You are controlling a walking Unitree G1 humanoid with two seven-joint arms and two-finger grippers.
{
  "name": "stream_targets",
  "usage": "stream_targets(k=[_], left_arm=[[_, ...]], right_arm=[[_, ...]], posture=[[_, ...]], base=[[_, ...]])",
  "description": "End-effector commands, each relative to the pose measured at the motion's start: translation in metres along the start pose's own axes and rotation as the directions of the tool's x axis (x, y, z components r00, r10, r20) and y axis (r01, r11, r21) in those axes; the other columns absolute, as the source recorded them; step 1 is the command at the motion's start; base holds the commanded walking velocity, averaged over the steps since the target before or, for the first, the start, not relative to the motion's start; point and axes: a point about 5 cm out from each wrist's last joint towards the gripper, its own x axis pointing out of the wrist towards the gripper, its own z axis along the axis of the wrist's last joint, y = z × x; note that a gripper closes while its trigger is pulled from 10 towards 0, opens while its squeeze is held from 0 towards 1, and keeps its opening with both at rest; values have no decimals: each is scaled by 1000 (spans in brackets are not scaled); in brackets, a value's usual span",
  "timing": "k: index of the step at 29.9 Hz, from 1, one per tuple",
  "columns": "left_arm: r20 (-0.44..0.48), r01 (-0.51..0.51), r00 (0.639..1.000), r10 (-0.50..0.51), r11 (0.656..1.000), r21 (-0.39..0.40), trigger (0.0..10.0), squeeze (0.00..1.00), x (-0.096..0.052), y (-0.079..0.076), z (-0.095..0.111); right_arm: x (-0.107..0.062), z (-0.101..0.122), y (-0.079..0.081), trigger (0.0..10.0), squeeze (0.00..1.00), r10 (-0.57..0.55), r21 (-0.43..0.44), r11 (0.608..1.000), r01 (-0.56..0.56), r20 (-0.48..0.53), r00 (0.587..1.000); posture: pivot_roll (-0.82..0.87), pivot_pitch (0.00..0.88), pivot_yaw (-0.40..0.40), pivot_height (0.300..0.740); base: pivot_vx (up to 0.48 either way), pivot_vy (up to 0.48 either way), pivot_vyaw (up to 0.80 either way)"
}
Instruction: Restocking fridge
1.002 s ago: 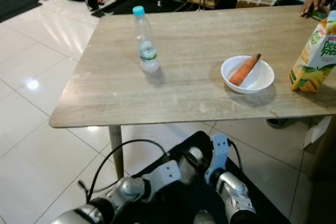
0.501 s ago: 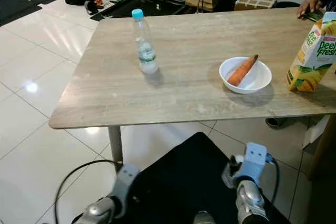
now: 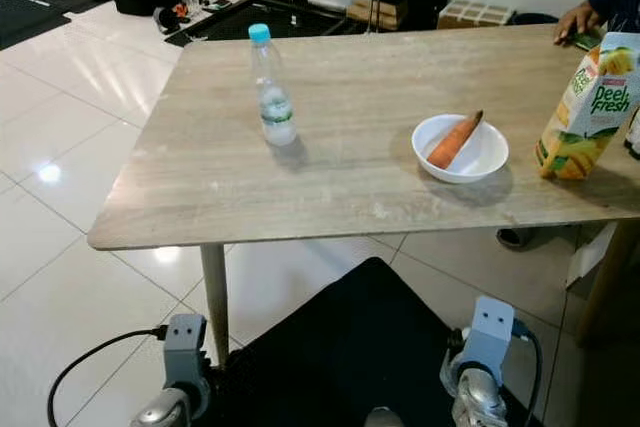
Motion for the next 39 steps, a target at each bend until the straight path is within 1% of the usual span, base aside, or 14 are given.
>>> stream_targets(k=[1,5,7,8,9,10,11,13,19,22,26,33,37,39], left_arm=[[-15,19,1000,-18,999,35,10000,0,-1,-4,-4],[-30,97,995,-94,989,114,10000,0,0,-14,-4],[-25,187,982,-185,967,176,10000,0,0,-23,-4],[-25,187,982,-185,967,176,10000,0,0,-23,-4],[-26,211,977,-210,962,171,10000,0,-2,-23,-6],[-26,211,977,-210,962,171,10000,0,-2,-23,-6],[-40,220,975,-217,963,152,10000,0,-5,-21,-10],[-94,225,972,-215,967,123,10000,0,-13,-12,-24],[-115,202,974,-193,977,65,10000,0,-21,-2,-35],[-141,150,980,-139,986,74,10000,0,-29,8,-45],[-148,135,981,-124,988,71,10000,0,-33,11,-49],[-113,115,988,-109,992,52,10000,0,-33,13,-47],[-108,91,990,-88,995,29,10000,0,-32,14,-46],[-116,109,988,-102,993,54,10000,0,-31,11,-46]], right_arm=[[-3,-11,-1,10000,0,-4,-26,1000,3,-44,999],[-5,-16,-2,10000,0,18,-49,999,-22,-67,998],[-9,-23,7,10000,0,135,-69,988,-141,-85,987],[-9,-23,7,10000,0,135,-69,988,-141,-85,987],[-13,-26,20,10000,0,251,-119,958,-262,-96,963],[-13,-26,20,10000,0,251,-119,958,-262,-96,963],[-17,-29,33,10000,0,371,-203,900,-386,-109,922],[-23,-30,54,10000,0,527,-283,790,-543,-138,839],[-24,-25,68,10000,0,591,-281,744,-606,-146,793],[-26,-28,77,10000,0,625,-304,697,-649,-185,758],[-27,-28,80,10000,0,627,-312,692,-650,-185,757],[-25,-26,77,10000,0,610,-254,736,-627,-154,778],[-26,-28,75,10000,0,612,-249,733,-633,-167,773],[-24,-27,70,10000,0,588,-225,760,-610,-161,793]], posture=[[-175,92,55,725],[-164,74,43,725],[-164,71,49,725],[-164,71,49,725],[-167,81,64,725],[-167,81,64,725],[-167,81,64,725],[-150,95,49,725],[-99,96,5,725],[-78,116,-14,725],[-65,124,-26,725],[-61,115,-42,725],[-76,118,-23,725],[-70,100,-28,725]], base=[[0,0,0],[0,0,0],[0,0,0],[0,0,0],[0,0,0],[0,0,0],[0,0,0],[0,0,0],[0,0,0],[0,0,0],[0,0,0],[0,0,0],[0,0,0],[0,0,0]])
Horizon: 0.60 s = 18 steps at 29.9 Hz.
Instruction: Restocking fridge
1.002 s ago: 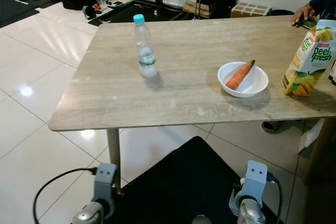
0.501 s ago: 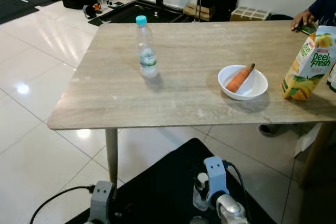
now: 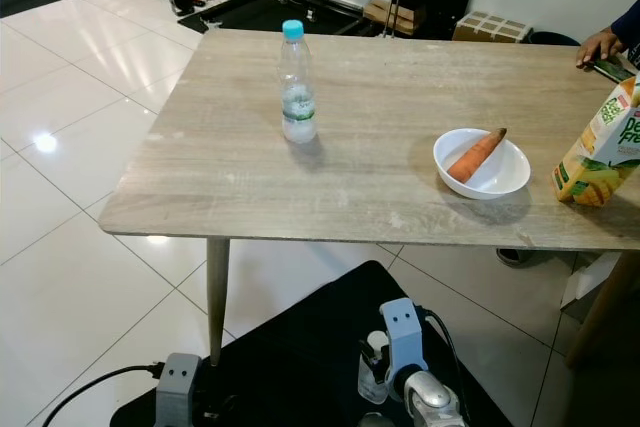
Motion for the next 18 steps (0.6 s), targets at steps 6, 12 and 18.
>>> stream_targets(k=[6,12,18], left_arm=[[11,-59,998,59,998,29,10000,0,3,4,6],[8,-38,999,37,996,81,10000,0,11,-11,11],[10,4,1000,-4,997,83,10000,0,13,-16,13]], right_arm=[[-11,-21,-14,10000,0,-118,106,986,128,-95,989],[-18,-28,-24,10000,0,-184,143,969,199,-110,977],[-17,-23,-26,10000,0,-187,165,966,198,-83,979]], posture=[[-101,100,-8,725],[-99,90,-15,725],[-105,98,-7,725]], base=[[0,0,0],[0,0,-188],[0,0,-636]])
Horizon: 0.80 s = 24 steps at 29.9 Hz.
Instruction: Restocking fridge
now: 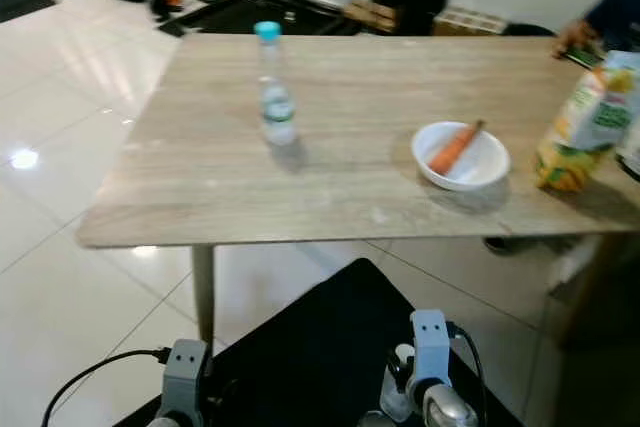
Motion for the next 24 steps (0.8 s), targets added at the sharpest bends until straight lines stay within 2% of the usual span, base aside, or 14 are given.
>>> stream_targets(k=[1,7,9,11,15,24], left_arm=[[-15,24,1000,-23,1000,19,10000,0,1,-7,-2],[-48,-11,999,12,1000,16,10000,0,1,1,-4],[-82,10,997,-6,999,49,10000,0,-1,1,-9],[-97,5,995,0,999,48,10000,0,-2,2,-12],[-131,-57,990,56,998,-4,10000,0,-6,7,-19],[-177,-38,983,40,999,13,10000,0,-4,-2,-24]], right_arm=[[-1,-1,-3,10000,0,-14,21,1000,14,-3,1000],[0,-2,0,10000,0,-8,6,1000,8,-12,1000],[0,1,-2,10000,0,-23,38,999,22,12,1000],[-1,0,-3,10000,0,-27,52,998,26,13,1000],[-5,-11,-3,10000,0,-34,36,999,35,-26,999],[-8,-13,-9,10000,0,-64,69,996,65,-18,998]], posture=[[-104,97,-9,725],[-114,107,13,725],[-103,105,10,725],[-103,105,10,725],[-106,110,21,725],[-119,97,27,725]], base=[[0,0,-650],[0,0,-649],[0,0,-656],[0,0,-656],[0,0,-661],[0,0,-663]])
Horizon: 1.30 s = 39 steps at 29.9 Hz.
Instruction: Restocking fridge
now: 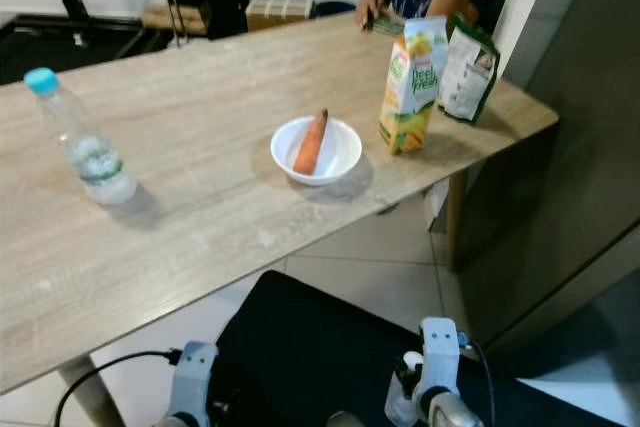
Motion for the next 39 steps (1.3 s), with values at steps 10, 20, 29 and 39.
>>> stream_targets(k=[10,20,29,39], left_arm=[[-72,39,997,-36,998,41,10000,0,-3,-2,-11],[-83,44,996,-38,997,60,10000,0,-2,2,-9],[-76,41,996,-37,997,59,10000,0,-2,3,-9],[-67,47,997,-43,997,65,10000,0,-2,3,-6]], right_arm=[[-6,-8,-9,10000,0,-54,53,997,54,3,999],[-9,-11,-15,10000,0,-77,64,995,77,5,997],[-10,-11,-16,10000,0,-80,61,995,79,4,997],[-9,-9,-17,10000,0,-81,60,995,80,7,997]], posture=[[-146,89,56,725],[-157,99,69,725],[-157,106,72,725],[-150,98,66,725]], base=[[0,0,-666],[0,0,-664],[0,0,-667],[0,0,-666]])
